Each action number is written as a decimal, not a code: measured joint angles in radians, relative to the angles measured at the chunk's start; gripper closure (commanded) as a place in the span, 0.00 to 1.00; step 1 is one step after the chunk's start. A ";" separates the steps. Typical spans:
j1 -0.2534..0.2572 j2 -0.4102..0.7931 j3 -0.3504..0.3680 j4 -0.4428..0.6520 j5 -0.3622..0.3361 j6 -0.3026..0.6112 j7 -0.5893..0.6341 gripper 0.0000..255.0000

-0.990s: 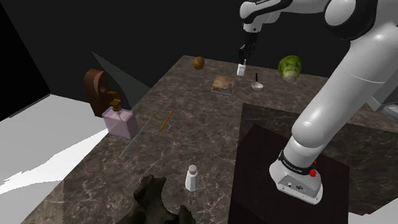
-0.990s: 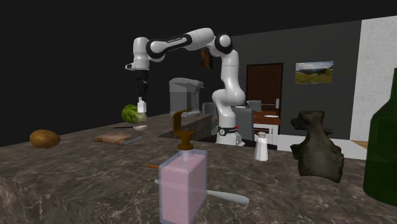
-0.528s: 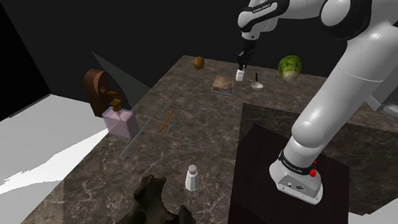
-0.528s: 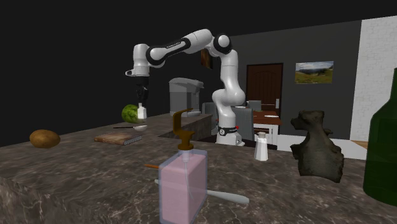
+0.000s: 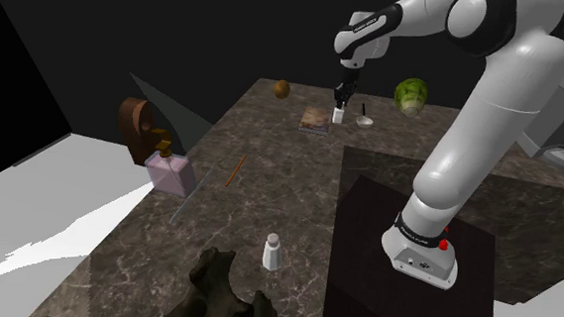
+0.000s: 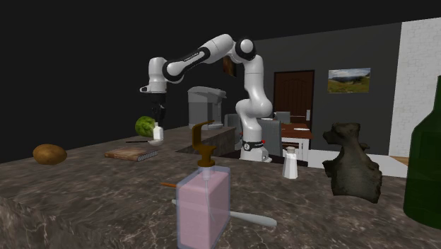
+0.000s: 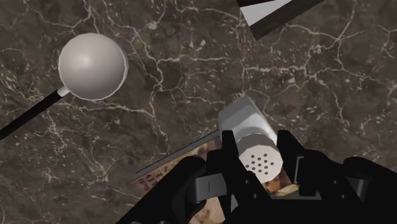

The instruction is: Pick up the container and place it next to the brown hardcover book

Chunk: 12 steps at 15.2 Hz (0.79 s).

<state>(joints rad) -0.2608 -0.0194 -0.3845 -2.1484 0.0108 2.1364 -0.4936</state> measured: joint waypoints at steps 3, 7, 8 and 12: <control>-0.001 0.020 -0.001 -0.018 0.010 0.037 -0.007 1.00; -0.002 0.050 -0.002 -0.043 0.024 0.089 -0.020 1.00; -0.002 0.054 -0.001 -0.054 0.027 0.103 -0.020 1.00; -0.004 0.081 -0.001 -0.068 0.041 0.142 -0.032 1.00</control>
<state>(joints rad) -0.2644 0.0620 -0.3857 -2.2161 0.0521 2.2788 -0.5259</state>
